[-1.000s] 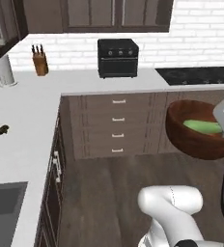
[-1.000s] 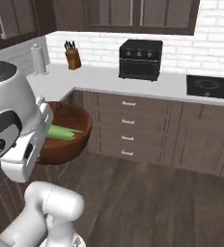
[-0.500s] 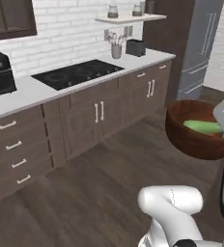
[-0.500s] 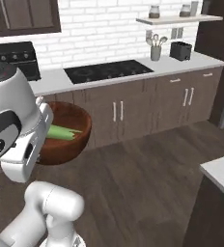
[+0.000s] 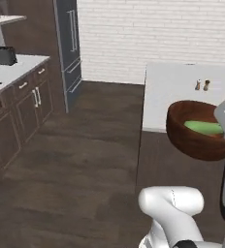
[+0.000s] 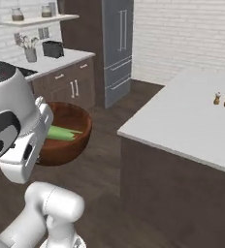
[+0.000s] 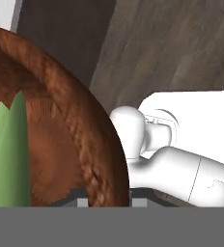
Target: Pick the corn from the sink and place it in the bowl. Then pick the bowl and place it in the microwave. Then close the microwave door and press the start button.
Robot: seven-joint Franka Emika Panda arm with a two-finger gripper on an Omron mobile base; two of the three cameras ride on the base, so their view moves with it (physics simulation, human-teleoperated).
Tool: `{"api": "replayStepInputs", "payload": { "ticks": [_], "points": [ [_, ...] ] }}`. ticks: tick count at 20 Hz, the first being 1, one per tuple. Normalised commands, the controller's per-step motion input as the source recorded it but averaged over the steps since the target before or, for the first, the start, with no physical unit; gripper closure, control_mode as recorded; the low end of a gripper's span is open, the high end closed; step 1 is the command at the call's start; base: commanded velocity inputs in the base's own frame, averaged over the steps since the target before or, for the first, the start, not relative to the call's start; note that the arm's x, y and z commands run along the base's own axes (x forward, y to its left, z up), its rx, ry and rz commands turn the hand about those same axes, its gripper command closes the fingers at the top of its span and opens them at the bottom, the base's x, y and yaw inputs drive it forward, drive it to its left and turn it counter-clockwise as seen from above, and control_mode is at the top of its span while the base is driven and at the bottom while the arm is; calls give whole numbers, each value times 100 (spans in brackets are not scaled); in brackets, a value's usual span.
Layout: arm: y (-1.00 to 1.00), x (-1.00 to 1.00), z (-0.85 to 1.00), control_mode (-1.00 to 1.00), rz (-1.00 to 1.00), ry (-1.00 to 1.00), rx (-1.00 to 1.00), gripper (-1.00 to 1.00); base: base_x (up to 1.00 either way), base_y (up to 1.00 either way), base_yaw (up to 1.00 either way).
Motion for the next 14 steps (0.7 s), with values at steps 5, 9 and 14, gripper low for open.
{"api": "replayStepInputs", "payload": {
  "ticks": [5, 9, 14],
  "points": [
    [0, 0, 0, 100, 0, 0, 0, 100, -1, 0, -95],
    [0, 0, 0, 100, 0, 0, 0, 100, 0, 0, -96],
    [0, 0, 0, 100, 0, 0, 0, 100, 0, 0, -98]
  ]
}}
